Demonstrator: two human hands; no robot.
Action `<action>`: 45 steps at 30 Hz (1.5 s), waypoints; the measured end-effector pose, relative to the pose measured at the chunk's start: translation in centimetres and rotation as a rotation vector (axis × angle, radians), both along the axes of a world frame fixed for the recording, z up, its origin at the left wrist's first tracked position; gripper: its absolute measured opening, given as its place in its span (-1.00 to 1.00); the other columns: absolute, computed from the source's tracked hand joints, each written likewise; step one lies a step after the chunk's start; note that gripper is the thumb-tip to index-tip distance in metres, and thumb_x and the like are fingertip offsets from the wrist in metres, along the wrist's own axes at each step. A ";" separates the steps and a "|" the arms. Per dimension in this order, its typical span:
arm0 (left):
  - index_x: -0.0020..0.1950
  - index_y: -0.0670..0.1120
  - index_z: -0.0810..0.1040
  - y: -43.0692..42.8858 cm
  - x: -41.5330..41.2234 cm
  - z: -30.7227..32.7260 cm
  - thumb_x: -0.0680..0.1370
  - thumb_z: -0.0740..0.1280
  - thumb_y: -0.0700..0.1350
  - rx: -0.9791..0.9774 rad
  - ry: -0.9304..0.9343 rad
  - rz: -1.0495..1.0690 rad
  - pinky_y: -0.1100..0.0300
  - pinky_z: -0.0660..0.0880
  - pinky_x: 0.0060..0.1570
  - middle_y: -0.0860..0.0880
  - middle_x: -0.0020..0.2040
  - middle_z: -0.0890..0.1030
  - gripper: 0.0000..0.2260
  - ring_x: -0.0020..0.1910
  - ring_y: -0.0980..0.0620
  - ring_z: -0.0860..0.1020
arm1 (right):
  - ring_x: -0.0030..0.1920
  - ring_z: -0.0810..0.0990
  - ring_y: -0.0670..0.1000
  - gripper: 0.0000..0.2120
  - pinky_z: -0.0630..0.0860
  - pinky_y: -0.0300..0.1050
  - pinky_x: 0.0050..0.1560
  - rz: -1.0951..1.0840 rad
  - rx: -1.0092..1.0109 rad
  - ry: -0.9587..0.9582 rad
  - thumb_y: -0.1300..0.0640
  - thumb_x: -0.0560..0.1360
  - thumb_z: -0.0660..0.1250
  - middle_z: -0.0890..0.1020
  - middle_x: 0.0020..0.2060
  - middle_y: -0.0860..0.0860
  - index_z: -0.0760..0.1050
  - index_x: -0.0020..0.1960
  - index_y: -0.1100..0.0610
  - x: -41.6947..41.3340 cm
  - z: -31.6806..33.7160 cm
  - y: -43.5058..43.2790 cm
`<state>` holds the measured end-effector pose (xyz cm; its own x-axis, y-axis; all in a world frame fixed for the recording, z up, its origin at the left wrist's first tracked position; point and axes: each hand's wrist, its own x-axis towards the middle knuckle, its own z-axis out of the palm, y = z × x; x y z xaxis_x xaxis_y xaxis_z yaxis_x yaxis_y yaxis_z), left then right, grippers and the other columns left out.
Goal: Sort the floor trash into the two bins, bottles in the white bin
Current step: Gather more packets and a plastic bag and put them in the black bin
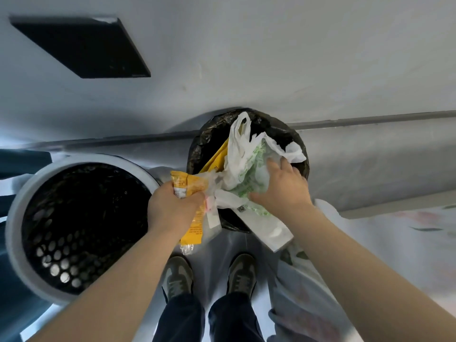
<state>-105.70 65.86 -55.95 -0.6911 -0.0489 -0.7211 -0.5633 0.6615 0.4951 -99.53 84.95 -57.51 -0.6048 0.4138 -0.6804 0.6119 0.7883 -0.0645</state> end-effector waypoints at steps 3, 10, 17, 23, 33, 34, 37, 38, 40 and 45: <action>-0.20 -0.06 0.57 0.0 -0.1 0.0 0.41 0.48 -0.07 -0.005 -0.006 -0.005 0.20 0.48 -0.25 0.00 -0.24 0.62 -0.88 -0.23 0.02 0.59 | 0.55 -0.11 0.19 -0.07 0.02 0.17 0.51 0.134 -0.083 -0.036 -0.28 0.42 0.34 -0.10 0.57 0.05 -0.12 0.56 -0.05 2.1 2.0 0.2; -0.18 -0.09 0.58 0.1 -0.3 0.0 0.42 0.47 -0.08 -0.016 -0.005 -0.046 0.23 0.46 -0.27 0.01 -0.26 0.61 -0.88 -0.25 0.04 0.57 | 0.52 -0.36 0.16 0.24 -0.10 0.29 0.47 0.367 -0.237 -0.246 -0.32 0.18 0.52 -0.30 0.54 -0.07 -0.26 0.54 -0.14 4.7 2.9 1.4; -0.14 -0.10 0.60 0.1 -0.3 -0.2 0.42 0.46 -0.06 -0.038 -0.001 -0.077 0.20 0.50 -0.22 0.00 -0.23 0.63 -0.87 -0.22 0.04 0.59 | 0.52 -0.03 0.16 0.08 0.33 0.14 0.38 0.460 -0.239 -0.288 -0.21 0.24 0.49 -0.13 0.56 -0.04 -0.08 0.56 -0.08 2.9 2.6 1.7; -0.18 -0.06 0.57 0.3 -0.2 0.1 0.42 0.46 -0.07 -0.029 -0.009 -0.077 0.13 0.53 -0.18 -0.01 -0.21 0.63 -0.88 -0.19 0.00 0.60 | 0.50 0.13 0.08 -0.28 0.21 -0.06 0.41 0.277 -0.304 -0.085 -0.16 0.42 0.36 0.15 0.53 -0.02 0.20 0.51 -0.04 1.1 2.7 2.6; -0.26 -0.01 0.53 1.2 -0.8 0.5 0.42 0.48 -0.07 0.005 -0.001 -0.105 0.21 0.47 -0.26 0.05 -0.28 0.60 -0.85 -0.26 0.07 0.57 | 0.44 0.23 0.17 -0.47 0.24 0.15 0.37 0.355 -0.206 -0.254 -0.21 0.58 0.12 0.27 0.45 0.09 0.30 0.46 0.02 1.2 -1.7 0.7; -0.23 -0.02 0.54 1.4 -0.9 0.6 0.41 0.48 -0.06 0.026 -0.005 -0.103 0.21 0.48 -0.25 0.05 -0.27 0.60 -0.86 -0.26 0.08 0.58 | 0.45 0.22 0.17 -0.45 0.20 0.17 0.39 0.338 -0.208 -0.246 -0.22 0.57 0.13 0.27 0.45 0.09 0.29 0.46 0.02 1.3 -2.0 0.5; -0.06 -0.04 0.59 2.4 -1.8 1.2 0.40 0.49 -0.01 0.094 -0.003 -0.122 0.19 0.54 -0.17 0.05 -0.17 0.65 -0.81 -0.18 0.09 0.62 | 0.49 0.14 0.13 -0.38 0.02 0.20 0.48 0.255 -0.206 -0.140 -0.22 0.52 0.22 0.23 0.47 0.09 0.23 0.49 0.02 1.4 -1.9 0.5; -0.04 -0.03 0.59 2.8 -2.1 1.4 0.41 0.49 0.00 0.119 0.004 -0.141 0.23 0.53 -0.19 0.08 -0.16 0.65 -0.80 -0.18 0.13 0.61 | 0.50 0.12 0.12 -0.36 -0.01 0.19 0.50 0.238 -0.200 -0.103 -0.21 0.51 0.25 0.23 0.48 0.08 0.21 0.50 0.02 1.6 -1.6 0.8; -0.03 0.00 0.58 3.9 -2.7 1.4 0.43 0.47 0.02 0.162 0.008 -0.183 0.29 0.49 -0.21 0.12 -0.15 0.63 -0.82 -0.18 0.18 0.59 | 0.51 0.12 0.11 -0.36 0.02 0.15 0.51 0.222 -0.184 -0.035 -0.17 0.51 0.28 0.23 0.49 0.08 0.20 0.50 0.02 2.1 -1.0 1.5; 0.01 -0.04 0.56 7.0 -4.1 -0.4 0.45 0.45 0.05 0.146 0.027 -0.274 0.24 0.41 -0.19 0.11 -0.13 0.58 -0.76 -0.11 0.10 0.54 | 0.44 0.26 0.06 -0.48 0.25 -0.10 0.38 0.099 -0.203 0.102 -0.03 0.54 0.28 0.36 0.41 0.05 0.31 0.45 0.09 3.6 0.4 2.7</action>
